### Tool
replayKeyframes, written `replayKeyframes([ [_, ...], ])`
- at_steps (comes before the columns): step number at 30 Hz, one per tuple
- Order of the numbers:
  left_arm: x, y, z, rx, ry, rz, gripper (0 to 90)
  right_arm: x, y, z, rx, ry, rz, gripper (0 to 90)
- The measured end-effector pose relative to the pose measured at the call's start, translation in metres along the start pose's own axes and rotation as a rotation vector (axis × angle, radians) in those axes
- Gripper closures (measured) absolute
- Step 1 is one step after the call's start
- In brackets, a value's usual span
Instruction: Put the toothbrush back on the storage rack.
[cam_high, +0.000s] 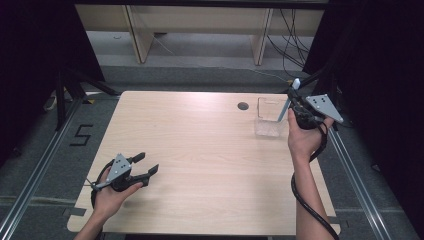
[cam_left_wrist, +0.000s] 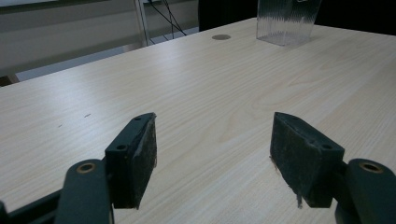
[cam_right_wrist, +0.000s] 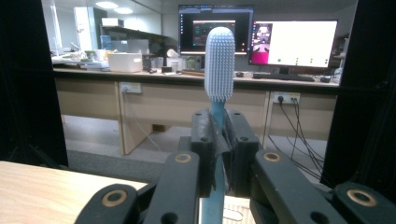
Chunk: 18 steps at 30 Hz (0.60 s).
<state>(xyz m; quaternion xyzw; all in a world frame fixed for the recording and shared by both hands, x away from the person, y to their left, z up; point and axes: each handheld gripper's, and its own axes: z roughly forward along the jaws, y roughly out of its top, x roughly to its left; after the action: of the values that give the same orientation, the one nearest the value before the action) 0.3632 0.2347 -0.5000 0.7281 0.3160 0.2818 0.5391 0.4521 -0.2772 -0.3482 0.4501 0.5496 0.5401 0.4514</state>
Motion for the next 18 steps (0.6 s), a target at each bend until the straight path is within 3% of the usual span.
replayKeyframes([
  [2,-0.0004,-0.0006,0.0004,-0.009,-0.002,-0.015,31.3,-0.0004,0.0009,0.0008,-0.008,-0.001,-0.002,83.9],
  [11,0.0000,-0.0007,-0.0011,0.006,0.005,-0.012,31.5,-0.0034,0.0009,0.0058,-0.004,-0.017,-0.014,83.9],
  [18,0.0001,-0.0010,-0.0007,0.006,0.005,-0.008,31.5,-0.0032,-0.0003,0.0091,-0.012,-0.021,0.005,83.9],
])
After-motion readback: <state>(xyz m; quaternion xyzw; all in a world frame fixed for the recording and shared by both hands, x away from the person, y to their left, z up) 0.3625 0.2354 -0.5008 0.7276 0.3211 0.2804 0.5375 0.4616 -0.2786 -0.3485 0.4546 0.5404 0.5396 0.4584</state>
